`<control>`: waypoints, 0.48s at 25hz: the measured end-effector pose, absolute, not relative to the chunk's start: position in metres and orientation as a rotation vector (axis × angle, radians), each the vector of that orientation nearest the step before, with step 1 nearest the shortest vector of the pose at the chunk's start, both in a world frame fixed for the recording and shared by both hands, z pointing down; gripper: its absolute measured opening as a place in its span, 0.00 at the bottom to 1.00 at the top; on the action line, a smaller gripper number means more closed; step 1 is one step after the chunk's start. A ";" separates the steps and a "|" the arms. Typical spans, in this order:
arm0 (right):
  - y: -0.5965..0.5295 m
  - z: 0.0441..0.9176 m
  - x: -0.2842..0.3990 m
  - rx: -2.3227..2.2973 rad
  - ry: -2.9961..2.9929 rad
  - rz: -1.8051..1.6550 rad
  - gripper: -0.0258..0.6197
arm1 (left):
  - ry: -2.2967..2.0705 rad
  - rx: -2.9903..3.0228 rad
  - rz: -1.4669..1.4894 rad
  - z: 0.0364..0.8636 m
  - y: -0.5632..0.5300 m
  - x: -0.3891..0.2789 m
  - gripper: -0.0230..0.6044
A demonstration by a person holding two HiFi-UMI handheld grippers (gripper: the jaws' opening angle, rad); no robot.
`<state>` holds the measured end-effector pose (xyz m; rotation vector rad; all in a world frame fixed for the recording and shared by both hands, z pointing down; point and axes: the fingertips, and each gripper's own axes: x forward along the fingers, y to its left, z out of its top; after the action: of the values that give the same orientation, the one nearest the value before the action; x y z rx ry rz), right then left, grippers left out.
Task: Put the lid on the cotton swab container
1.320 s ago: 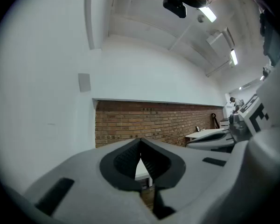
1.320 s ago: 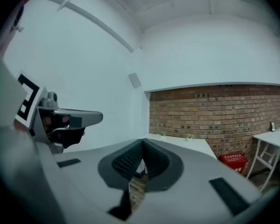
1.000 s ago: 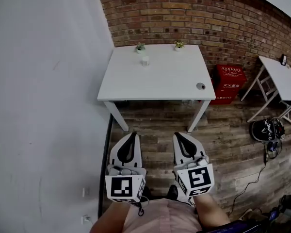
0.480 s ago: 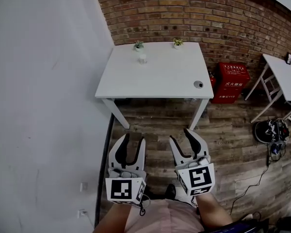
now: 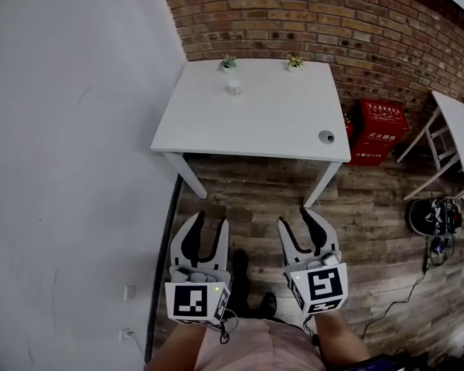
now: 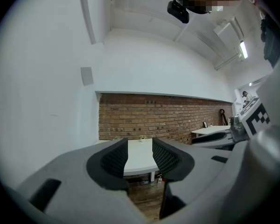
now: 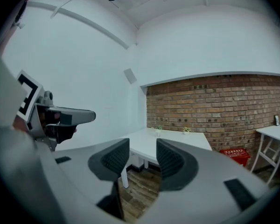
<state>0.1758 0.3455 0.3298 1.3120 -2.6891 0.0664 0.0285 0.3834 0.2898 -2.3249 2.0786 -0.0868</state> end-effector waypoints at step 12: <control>0.206 0.336 0.078 1.327 -2.665 0.043 0.30 | 2.081 -2.389 -0.042 0.314 0.246 -0.063 0.28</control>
<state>0.0784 0.2061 0.3364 1.3272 -2.6647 0.0428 -0.0634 0.2464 0.3140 -2.3892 2.0815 -0.0420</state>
